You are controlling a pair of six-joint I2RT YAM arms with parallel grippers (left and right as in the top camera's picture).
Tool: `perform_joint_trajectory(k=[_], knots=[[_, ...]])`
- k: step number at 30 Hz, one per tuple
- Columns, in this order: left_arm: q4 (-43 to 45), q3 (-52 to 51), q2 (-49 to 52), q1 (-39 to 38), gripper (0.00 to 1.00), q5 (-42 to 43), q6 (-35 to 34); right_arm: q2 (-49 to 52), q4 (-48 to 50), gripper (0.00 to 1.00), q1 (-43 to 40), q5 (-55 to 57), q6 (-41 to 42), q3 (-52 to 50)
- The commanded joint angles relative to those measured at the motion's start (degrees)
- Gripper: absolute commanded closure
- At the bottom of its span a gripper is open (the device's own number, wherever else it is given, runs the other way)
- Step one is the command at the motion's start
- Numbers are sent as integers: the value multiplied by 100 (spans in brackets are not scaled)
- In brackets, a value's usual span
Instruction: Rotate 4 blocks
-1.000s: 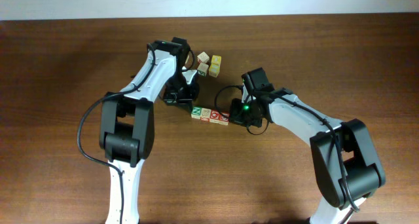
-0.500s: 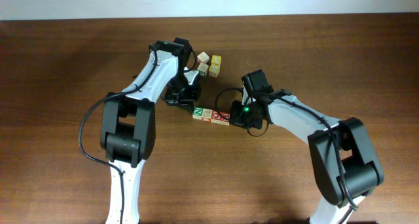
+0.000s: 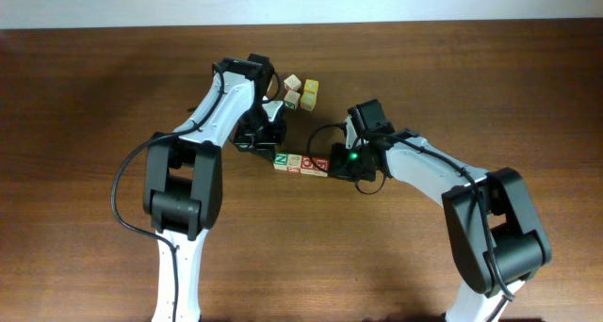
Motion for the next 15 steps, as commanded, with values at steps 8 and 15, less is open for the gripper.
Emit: perform_joint_trajectory(k=[8, 15], knots=[[-44, -35, -195, -63, 100, 271, 111, -326, 107, 96, 332, -354, -264, 157], [-48, -35, -195, -92, 100, 271, 111, -385, -101, 96, 365, -376, -267, 334]])
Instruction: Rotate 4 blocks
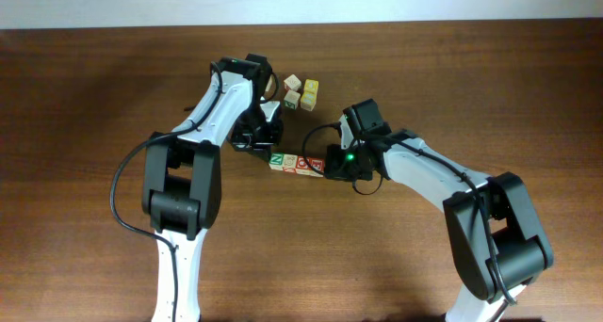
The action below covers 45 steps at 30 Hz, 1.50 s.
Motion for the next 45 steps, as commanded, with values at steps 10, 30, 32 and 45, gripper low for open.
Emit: perform_joint_trajectory(k=[10, 30, 32, 45], knots=[[-11, -35, -195, -223, 100, 457, 92, -245, -227, 95, 525, -227, -107, 634], [-72, -35, -195, -234, 100, 457, 92, -254, -476, 96, 844, -55, -216, 1056], [-72, -35, -195, -234, 100, 457, 94, -254, -479, 96, 861, -55, -238, 1097], [-116, -35, -195, -234, 100, 457, 94, -254, -649, 96, 868, -79, -234, 1322]])
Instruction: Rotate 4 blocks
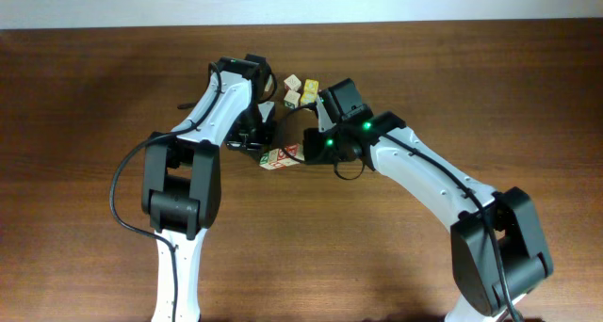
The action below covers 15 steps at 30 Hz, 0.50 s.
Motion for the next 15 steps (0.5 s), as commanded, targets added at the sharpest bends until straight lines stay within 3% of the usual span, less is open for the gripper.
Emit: perform_joint_trajectory(k=[1, 15], knots=[[-55, -26, -195, -251, 100, 1099, 76, 11, 96, 96, 251, -396, -61, 107], [-96, -26, -195, -256, 100, 901, 70, 17, 249, 95, 251, -393, -55, 107]])
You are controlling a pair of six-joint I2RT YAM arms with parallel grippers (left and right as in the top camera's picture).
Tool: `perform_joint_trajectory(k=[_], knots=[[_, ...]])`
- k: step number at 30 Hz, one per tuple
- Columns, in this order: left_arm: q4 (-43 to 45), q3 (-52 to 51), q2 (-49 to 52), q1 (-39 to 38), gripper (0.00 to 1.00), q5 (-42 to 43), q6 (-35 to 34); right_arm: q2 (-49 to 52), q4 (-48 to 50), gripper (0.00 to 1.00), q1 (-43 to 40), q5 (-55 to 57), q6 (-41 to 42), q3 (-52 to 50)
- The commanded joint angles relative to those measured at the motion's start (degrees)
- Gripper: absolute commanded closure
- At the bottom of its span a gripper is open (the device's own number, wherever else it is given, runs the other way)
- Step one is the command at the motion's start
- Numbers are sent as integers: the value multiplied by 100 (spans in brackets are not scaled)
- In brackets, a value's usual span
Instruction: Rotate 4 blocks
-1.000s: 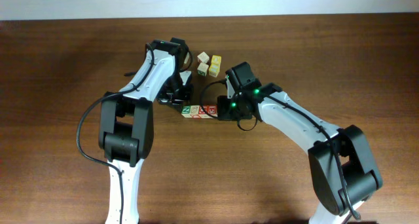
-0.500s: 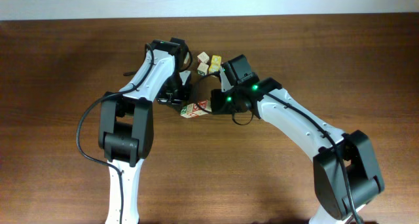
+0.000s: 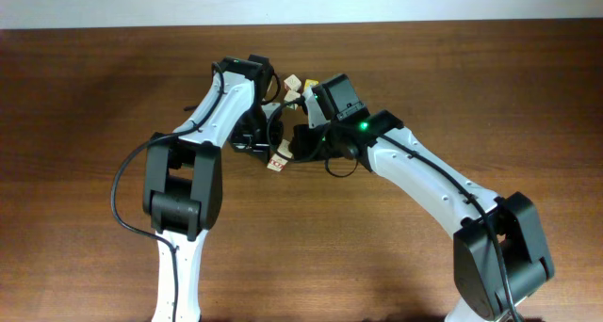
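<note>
Only the overhead view is given. A short row of lettered wooden blocks (image 3: 278, 160) shows just one end, tilted, below and left of my right gripper (image 3: 298, 145); the remainder is hidden under that gripper. Whether the right fingers are closed on the row is not visible. My left gripper (image 3: 258, 134) hangs close to the left of the row, its fingers hidden under the wrist. Two or three loose blocks (image 3: 292, 81) lie just behind, partly covered by the right wrist.
The brown wooden table (image 3: 94, 96) spreads around both arms. A pale wall strip (image 3: 301, 2) runs along the far edge. The two wrists stand almost against each other over the blocks.
My right gripper has shifted a little left and toward the far side. The block row has swung steeper, and more of it is now covered. The left arm has barely moved.
The row first lay level on the table with my right gripper at its right end and my left gripper behind its left end. Then row and right gripper stood slightly further left. Later the row was tilted with the right gripper over it; now it is steeper and mostly hidden.
</note>
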Motion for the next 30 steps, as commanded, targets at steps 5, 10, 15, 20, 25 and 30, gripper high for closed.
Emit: perform_joint_trajectory(k=[5, 10, 15, 20, 25, 30], knots=[[-20, -28, -166, 151, 100, 411, -83, 107, 70, 96, 144, 20, -55, -37], [-17, -28, -166, 234, 100, 407, -79, 109, 85, 96, 144, 22, -57, -37], [-17, -28, -166, 236, 100, 398, -79, 236, 118, 95, 179, 20, -35, -37], [-17, -28, -166, 350, 100, 260, -81, 236, 284, 96, 282, 22, -13, -37], [-17, -28, -166, 715, 100, 264, -144, 238, 289, 95, 282, 127, 50, -37], [-17, -28, -166, 756, 100, 262, -142, 236, 372, 96, 282, 170, 50, -37]])
